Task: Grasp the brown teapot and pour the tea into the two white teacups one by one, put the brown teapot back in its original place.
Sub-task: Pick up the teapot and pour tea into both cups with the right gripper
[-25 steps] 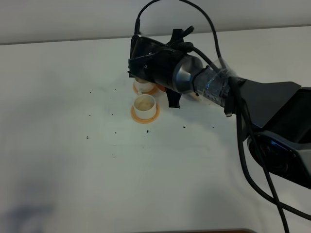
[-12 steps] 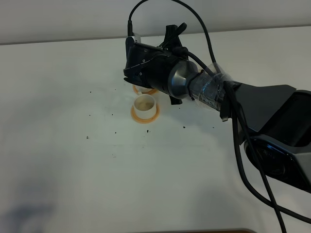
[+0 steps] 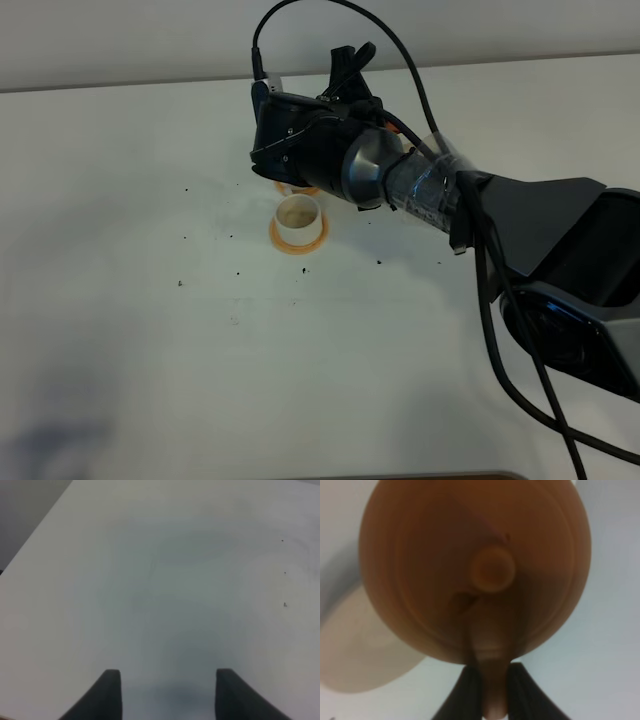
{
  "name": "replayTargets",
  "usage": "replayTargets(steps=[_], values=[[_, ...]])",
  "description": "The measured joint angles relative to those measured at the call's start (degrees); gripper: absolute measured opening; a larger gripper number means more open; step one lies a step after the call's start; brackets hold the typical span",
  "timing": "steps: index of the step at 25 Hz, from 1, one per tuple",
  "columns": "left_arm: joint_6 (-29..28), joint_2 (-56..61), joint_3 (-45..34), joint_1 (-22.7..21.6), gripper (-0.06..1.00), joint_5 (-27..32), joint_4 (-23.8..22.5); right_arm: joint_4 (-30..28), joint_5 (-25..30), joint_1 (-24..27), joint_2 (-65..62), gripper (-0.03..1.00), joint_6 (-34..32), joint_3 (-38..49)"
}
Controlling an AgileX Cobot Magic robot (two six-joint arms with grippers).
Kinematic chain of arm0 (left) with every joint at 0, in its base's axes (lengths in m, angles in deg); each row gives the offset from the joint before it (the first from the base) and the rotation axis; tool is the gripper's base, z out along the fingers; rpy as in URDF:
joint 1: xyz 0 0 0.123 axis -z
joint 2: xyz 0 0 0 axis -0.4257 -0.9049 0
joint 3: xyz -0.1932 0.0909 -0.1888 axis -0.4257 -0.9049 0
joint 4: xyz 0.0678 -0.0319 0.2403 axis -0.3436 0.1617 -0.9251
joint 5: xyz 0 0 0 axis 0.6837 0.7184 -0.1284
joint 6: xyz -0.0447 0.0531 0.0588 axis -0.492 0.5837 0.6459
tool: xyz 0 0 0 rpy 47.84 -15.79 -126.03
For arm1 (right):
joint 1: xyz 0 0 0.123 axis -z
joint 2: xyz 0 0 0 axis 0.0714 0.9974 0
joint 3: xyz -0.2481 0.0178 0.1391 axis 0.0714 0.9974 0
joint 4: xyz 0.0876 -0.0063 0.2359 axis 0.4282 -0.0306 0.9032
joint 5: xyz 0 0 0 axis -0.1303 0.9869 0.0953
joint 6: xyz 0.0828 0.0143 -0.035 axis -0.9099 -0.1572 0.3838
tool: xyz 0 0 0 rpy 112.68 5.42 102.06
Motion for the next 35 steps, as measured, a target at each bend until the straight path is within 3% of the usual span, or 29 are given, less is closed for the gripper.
replayTargets(steps=[35], values=[[0.0,0.0,0.0,0.0,0.43,0.0,0.0,-10.1,-2.0,-0.5,0.9,0.10,4.9,0.0]])
